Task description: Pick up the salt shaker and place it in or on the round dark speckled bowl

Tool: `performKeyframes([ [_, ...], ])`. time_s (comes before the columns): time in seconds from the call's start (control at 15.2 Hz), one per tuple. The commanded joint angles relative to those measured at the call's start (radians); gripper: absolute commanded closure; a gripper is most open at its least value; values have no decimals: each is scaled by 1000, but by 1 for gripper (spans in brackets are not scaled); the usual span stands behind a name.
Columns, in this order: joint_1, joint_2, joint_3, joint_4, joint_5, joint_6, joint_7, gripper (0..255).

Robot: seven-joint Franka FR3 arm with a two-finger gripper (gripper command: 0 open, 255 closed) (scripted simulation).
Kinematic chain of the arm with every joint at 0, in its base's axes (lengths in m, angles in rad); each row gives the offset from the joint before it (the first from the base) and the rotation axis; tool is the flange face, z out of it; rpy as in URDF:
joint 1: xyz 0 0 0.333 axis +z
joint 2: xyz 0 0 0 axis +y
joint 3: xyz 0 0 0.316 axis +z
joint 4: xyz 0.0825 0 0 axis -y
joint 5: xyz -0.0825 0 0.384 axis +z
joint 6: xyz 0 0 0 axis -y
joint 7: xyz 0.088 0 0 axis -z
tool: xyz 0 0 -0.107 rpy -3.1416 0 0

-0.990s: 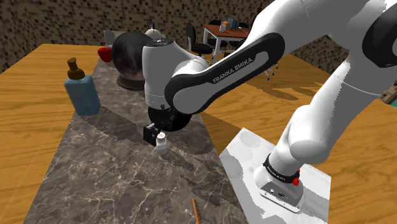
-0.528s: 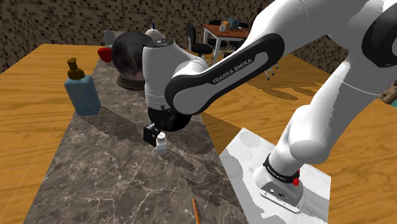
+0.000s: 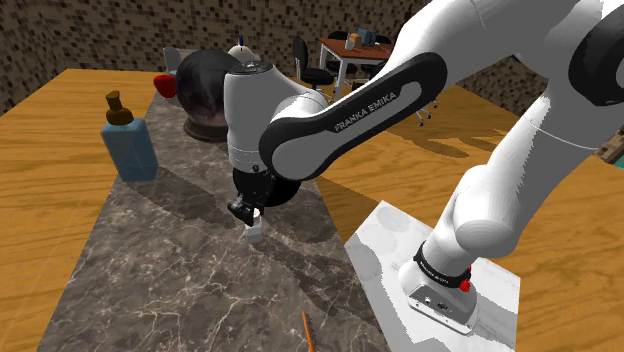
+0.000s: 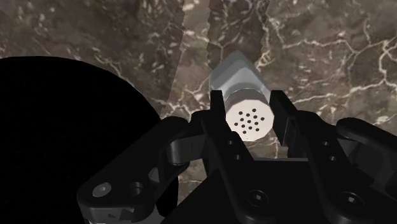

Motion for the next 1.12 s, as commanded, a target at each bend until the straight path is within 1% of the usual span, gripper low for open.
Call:
performKeyframes([
  [0.0,0,0,0,0,0,0,0,255],
  [0.07,0,0,0,0,0,0,0,255],
  [1.06,2,-100,-18,116,45,-207,-38,255],
])
